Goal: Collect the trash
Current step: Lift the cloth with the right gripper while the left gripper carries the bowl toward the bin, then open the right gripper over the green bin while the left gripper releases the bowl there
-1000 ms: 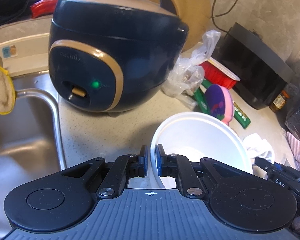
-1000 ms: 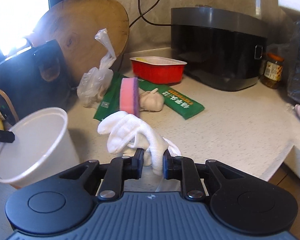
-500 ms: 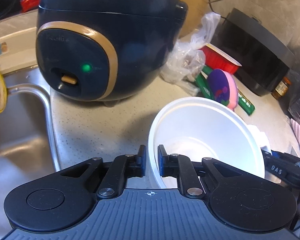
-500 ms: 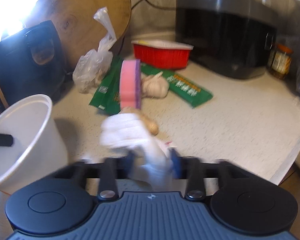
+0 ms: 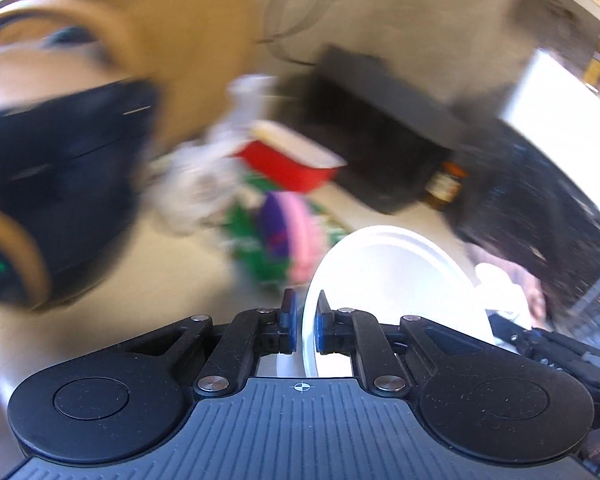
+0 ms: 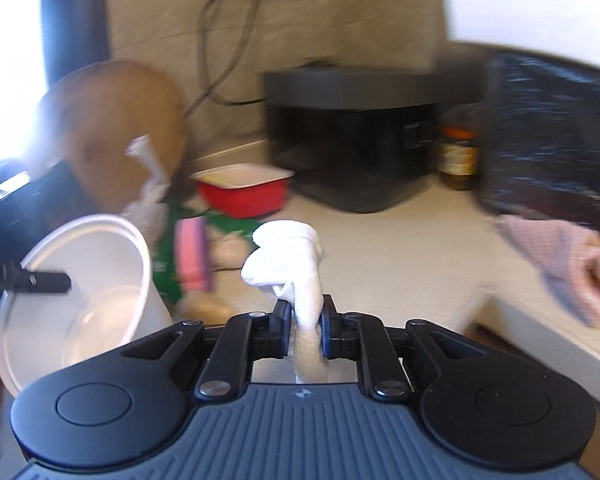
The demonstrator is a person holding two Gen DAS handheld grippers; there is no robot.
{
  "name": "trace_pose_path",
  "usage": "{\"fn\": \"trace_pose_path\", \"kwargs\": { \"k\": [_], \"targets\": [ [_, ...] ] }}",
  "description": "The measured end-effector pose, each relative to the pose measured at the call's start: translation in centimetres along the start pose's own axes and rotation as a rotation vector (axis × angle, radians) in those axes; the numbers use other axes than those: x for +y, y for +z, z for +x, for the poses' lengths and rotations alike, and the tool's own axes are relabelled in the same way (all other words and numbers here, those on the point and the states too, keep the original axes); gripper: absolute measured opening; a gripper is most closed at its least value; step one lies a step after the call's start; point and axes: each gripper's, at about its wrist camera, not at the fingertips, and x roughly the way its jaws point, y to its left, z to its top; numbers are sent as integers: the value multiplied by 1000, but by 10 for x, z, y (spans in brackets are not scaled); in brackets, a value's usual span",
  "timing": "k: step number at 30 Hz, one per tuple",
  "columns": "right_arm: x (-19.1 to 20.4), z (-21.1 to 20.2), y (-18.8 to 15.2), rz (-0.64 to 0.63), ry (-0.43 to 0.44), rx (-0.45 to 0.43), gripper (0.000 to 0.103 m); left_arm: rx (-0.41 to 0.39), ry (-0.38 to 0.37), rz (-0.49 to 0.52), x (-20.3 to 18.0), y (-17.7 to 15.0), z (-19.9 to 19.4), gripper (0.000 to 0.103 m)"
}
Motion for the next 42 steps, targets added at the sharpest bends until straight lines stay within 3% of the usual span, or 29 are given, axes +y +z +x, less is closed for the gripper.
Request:
{"fn": "trace_pose_path", "kwargs": {
  "k": [9, 17, 22, 24, 26, 28, 31, 34, 39, 42],
  "targets": [
    [-85, -49, -51, 150, -305, 65, 14, 148, -252, 193, -94, -14, 60, 12],
    [-147, -81, -123, 324, -485, 160, 14, 335, -357, 333, -167, -61, 117, 12],
    [-172, -71, -167, 425, -507, 238, 15, 443, -385, 369, -193, -91, 157, 13],
    [-182, -58, -183, 459, -472, 264, 23, 503, -403, 364, -198, -104, 182, 19],
    [-190, -43, -203, 483, -459, 298, 34, 524, -344, 383, -205, -114, 204, 23],
    [-198, -25, -220, 489, -484, 359, 36, 542, -301, 397, -211, -120, 220, 23],
    [-203, -12, -234, 505, -517, 406, 36, 563, -336, 387, -213, -121, 224, 23],
    [-204, -16, -238, 534, -520, 400, 45, 558, -368, 395, -213, -119, 219, 23],
    [-202, -23, -229, 507, -557, 393, 52, 573, -423, 329, -204, -107, 205, 23],
    [-203, -25, -213, 476, -570, 365, 57, 523, -431, 305, -195, -94, 189, 23]
  ]
}}
